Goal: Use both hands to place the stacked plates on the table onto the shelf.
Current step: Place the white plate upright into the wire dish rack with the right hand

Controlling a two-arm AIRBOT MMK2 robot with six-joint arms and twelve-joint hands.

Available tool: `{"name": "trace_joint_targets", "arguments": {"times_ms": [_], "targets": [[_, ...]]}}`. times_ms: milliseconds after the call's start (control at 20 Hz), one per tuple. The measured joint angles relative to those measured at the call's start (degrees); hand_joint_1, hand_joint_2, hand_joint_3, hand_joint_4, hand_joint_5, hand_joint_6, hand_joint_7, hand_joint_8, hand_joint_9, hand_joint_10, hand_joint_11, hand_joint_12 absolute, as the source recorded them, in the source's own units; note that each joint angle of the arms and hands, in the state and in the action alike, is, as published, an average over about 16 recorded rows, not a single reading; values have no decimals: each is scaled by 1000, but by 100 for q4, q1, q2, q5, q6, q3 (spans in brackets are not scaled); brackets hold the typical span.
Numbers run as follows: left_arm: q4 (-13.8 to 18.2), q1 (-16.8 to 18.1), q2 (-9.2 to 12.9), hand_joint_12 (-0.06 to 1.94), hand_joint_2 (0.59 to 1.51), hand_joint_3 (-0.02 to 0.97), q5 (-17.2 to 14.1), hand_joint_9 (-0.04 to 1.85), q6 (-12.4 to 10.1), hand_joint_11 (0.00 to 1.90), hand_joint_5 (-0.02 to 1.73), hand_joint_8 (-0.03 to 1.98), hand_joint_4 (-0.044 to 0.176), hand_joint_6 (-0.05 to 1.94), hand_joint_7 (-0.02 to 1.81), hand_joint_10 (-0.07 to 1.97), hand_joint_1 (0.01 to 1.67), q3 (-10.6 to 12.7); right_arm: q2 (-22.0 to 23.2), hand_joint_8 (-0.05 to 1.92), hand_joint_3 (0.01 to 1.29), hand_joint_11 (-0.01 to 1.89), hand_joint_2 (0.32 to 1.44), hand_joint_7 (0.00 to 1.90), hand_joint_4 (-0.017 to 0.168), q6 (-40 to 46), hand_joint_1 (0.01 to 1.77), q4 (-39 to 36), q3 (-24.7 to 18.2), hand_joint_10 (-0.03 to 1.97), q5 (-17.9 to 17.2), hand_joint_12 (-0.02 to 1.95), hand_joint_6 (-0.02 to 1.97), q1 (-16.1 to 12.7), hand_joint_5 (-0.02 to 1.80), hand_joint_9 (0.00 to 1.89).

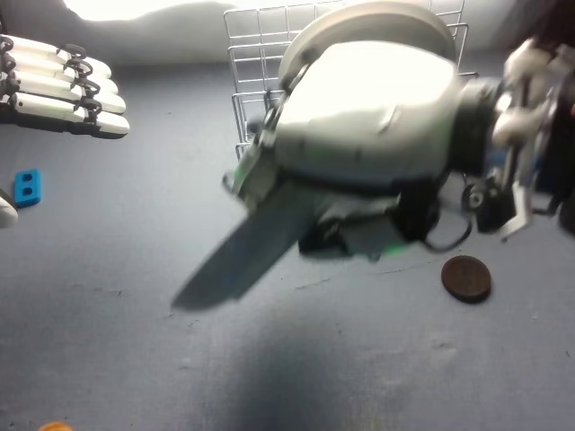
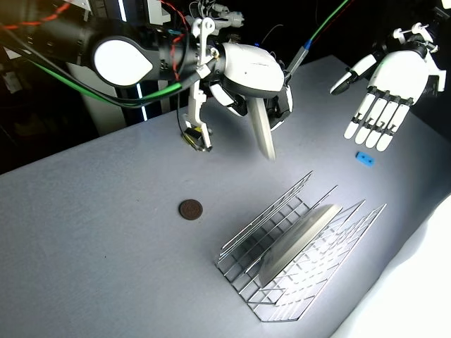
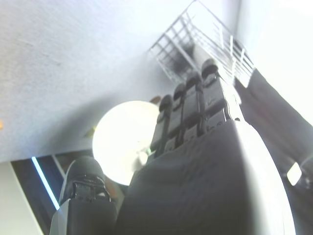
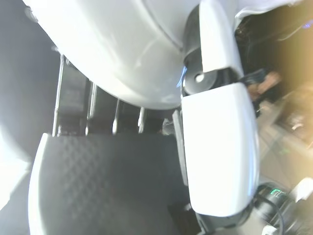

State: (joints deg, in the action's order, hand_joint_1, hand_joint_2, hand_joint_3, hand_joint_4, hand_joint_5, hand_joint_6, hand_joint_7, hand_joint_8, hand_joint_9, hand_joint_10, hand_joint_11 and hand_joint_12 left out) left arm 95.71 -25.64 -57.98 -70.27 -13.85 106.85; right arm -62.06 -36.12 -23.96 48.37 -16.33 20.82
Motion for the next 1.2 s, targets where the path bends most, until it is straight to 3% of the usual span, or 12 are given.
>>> {"name": "trace_joint_targets", "arguments": {"times_ms": [400, 550, 900, 1200], "targets": [[5, 32, 2, -1, 1153, 4, -29, 19, 1, 18, 15, -6, 8, 4, 21, 17, 14, -21, 368, 822, 11, 862, 995, 1074, 26, 2868, 1202, -829, 341, 14, 492, 1127, 970, -713, 965, 1311], [6, 36, 3, -1, 1153, 4, -39, 18, 2, 18, 14, -5, 8, 4, 20, 17, 14, -25, 386, 822, 12, 857, 994, 1076, 25, 3553, 1203, -934, 503, 14, 731, 1134, 960, -941, 966, 1308], [12, 36, 3, 0, 1153, 4, -51, 18, 2, 18, 16, -6, 8, 4, 21, 17, 14, -26, 369, 822, 11, 847, 994, 1076, 23, 4026, 1206, -867, 827, 14, 1189, 1146, 936, -1261, 968, 1314], [21, 36, 3, 0, 1153, 3, -55, 17, 4, 18, 18, -6, 8, 4, 21, 17, 14, -26, 286, 824, 11, 844, 995, 1074, 22, 4085, 1208, -774, 1114, 14, 1314, 1135, 922, -1314, 972, 1309]]}}
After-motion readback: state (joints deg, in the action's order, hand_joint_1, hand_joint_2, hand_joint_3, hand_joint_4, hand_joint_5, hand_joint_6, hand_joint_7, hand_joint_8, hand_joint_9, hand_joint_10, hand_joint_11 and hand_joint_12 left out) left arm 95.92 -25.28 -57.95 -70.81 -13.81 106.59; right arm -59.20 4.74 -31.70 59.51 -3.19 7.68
